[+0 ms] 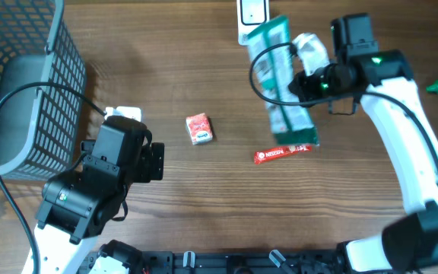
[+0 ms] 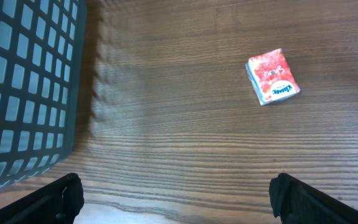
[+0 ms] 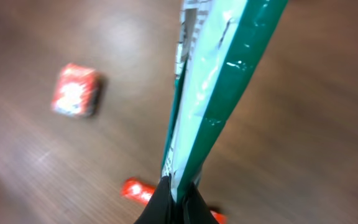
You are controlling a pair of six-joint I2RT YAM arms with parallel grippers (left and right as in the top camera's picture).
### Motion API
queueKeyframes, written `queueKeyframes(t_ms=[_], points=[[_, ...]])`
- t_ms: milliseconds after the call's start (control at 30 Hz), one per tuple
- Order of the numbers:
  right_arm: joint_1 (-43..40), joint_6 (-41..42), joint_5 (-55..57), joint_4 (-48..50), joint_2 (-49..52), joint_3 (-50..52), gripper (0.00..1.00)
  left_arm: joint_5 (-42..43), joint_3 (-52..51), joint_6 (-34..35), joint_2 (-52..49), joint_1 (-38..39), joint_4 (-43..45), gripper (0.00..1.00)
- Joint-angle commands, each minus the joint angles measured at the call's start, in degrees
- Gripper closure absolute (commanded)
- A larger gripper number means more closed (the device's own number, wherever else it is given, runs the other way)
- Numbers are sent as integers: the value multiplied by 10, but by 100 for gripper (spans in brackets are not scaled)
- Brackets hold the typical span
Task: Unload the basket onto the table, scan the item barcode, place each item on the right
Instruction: 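Lift the glove pack upright with the right gripper, then hold the glove pack under the white scanner with the right gripper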
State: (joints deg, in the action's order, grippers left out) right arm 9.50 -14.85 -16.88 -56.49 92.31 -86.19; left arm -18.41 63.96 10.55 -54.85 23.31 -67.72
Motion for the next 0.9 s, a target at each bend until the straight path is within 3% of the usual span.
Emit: queueKeyframes(t_ms=[0, 167, 267, 500, 633, 867], points=[[3, 62, 196, 30, -19, -6, 96, -5, 0, -7, 1, 0, 2, 0], [3, 75, 360, 99, -18, -5, 95, -5, 0, -7, 1, 0, 2, 0], [8, 56, 390, 153, -17, -5, 95, -5, 0, -7, 1, 0, 2, 0], [19, -79, 506, 307, 25, 5, 95, -5, 0, -7, 1, 0, 2, 0], [45, -207, 610, 428, 79, 5, 95, -5, 0, -7, 1, 0, 2, 0], [86, -400, 694, 636, 181, 5, 95, -5, 0, -7, 1, 0, 2, 0]])
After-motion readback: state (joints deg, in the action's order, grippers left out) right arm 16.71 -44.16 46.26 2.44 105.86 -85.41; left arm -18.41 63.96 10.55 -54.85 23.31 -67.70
